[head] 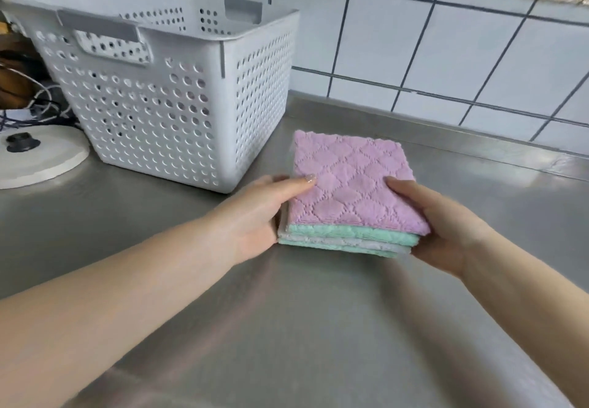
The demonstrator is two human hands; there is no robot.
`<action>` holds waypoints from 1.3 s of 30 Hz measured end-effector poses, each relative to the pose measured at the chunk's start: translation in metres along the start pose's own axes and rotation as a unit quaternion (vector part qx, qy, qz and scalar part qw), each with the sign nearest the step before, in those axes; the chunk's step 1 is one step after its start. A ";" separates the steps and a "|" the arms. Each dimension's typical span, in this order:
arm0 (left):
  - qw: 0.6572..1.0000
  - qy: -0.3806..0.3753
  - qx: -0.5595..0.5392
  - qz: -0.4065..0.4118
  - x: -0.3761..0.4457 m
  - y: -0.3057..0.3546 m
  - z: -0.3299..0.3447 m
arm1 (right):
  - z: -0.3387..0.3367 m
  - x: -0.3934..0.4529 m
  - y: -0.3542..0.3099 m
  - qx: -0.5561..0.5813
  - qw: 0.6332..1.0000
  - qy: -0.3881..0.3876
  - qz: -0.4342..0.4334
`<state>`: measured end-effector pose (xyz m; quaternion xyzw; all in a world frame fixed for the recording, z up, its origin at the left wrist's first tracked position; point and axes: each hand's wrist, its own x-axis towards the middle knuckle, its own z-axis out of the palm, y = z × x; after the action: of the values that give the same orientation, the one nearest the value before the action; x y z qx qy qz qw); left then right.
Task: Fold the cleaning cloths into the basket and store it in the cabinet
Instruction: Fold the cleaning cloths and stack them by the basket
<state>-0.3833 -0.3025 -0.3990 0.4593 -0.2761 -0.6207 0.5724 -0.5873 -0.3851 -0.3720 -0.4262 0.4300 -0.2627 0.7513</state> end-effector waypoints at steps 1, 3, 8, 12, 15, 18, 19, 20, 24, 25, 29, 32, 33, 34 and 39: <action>1.000 0.004 -0.011 -0.003 0.005 0.002 0.003 | -0.002 0.005 -0.005 -0.001 1.000 0.001 0.000; 0.999 0.011 -0.025 -0.022 0.015 0.010 0.011 | -0.006 0.013 -0.016 0.011 1.000 0.000 0.004; 0.996 0.038 -0.020 -0.076 0.021 0.042 0.031 | -0.005 0.006 -0.052 0.022 0.999 -0.012 0.023; 0.995 0.049 -0.019 -0.089 0.008 0.075 0.054 | 0.003 -0.016 -0.086 0.033 0.999 0.006 0.037; 0.994 0.068 -0.028 -0.083 -0.011 0.103 0.070 | 0.015 -0.037 -0.114 0.037 0.998 0.006 0.045; 0.992 0.083 -0.047 -0.083 -0.034 0.123 0.077 | 0.026 -0.057 -0.129 0.045 0.997 -0.005 0.057; 0.992 0.085 -0.046 -0.083 -0.041 0.127 0.078 | 0.030 -0.062 -0.131 0.047 0.997 -0.013 0.062; 0.992 0.085 -0.043 -0.083 -0.048 0.132 0.078 | 0.034 -0.066 -0.134 0.045 0.997 -0.018 0.064; 0.994 0.090 -0.005 -0.066 -0.063 0.158 0.069 | 0.056 -0.073 -0.152 0.030 0.998 -0.036 0.048; 0.994 0.093 0.006 -0.058 -0.065 0.167 0.064 | 0.065 -0.073 -0.156 0.030 0.998 -0.035 0.042; 0.994 0.096 0.037 -0.031 -0.072 0.199 0.041 | 0.100 -0.072 -0.168 0.029 0.999 -0.031 0.029; 0.996 0.078 0.045 -0.013 -0.079 0.227 0.015 | 0.134 -0.069 -0.173 0.024 0.999 -0.024 0.009; 0.997 0.069 0.044 -0.013 -0.079 0.236 0.006 | 0.144 -0.068 -0.175 0.026 0.999 -0.023 0.002; 0.997 0.053 0.047 -0.016 -0.080 0.247 -0.005 | 0.157 -0.066 -0.175 0.028 0.999 -0.022 -0.005; 0.997 0.022 0.071 -0.023 -0.079 0.298 -0.058 | 0.225 -0.050 -0.177 0.035 0.999 -0.005 -0.033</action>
<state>-0.2015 -0.2726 -0.1445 0.5191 -0.2960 -0.6022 0.5295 -0.4206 -0.3423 -0.1372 -0.4154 0.4024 -0.3002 0.7585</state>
